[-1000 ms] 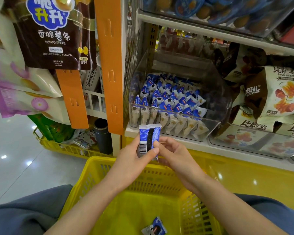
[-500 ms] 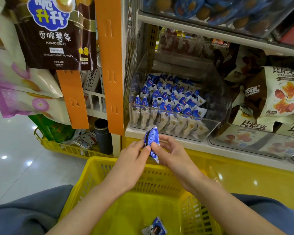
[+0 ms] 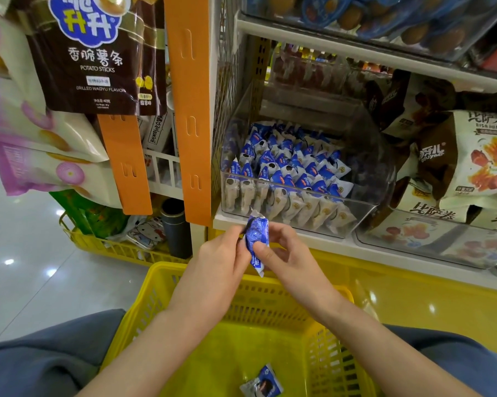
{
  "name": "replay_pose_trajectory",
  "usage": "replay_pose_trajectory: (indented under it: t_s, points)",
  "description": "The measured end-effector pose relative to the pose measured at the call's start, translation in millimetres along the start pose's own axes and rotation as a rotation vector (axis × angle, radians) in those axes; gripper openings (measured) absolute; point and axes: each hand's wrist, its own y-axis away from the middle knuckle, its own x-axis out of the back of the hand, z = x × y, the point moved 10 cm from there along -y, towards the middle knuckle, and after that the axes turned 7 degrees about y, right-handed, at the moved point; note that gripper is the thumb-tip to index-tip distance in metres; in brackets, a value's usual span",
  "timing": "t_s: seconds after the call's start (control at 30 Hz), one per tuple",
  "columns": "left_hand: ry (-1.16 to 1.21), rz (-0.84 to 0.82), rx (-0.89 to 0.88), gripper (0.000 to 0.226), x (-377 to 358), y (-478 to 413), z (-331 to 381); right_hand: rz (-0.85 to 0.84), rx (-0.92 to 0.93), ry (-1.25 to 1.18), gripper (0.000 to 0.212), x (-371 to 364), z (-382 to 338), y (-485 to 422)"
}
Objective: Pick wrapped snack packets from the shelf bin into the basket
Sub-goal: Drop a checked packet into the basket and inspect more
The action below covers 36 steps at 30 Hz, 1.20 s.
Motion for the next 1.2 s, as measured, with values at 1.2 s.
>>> replay_pose_trajectory:
  t_s: [1.2]
  points:
    - [0.949, 0.193, 0.474, 0.012, 35, -41, -58, 0.201, -0.108, 1.016, 0.038, 75, -37, -194]
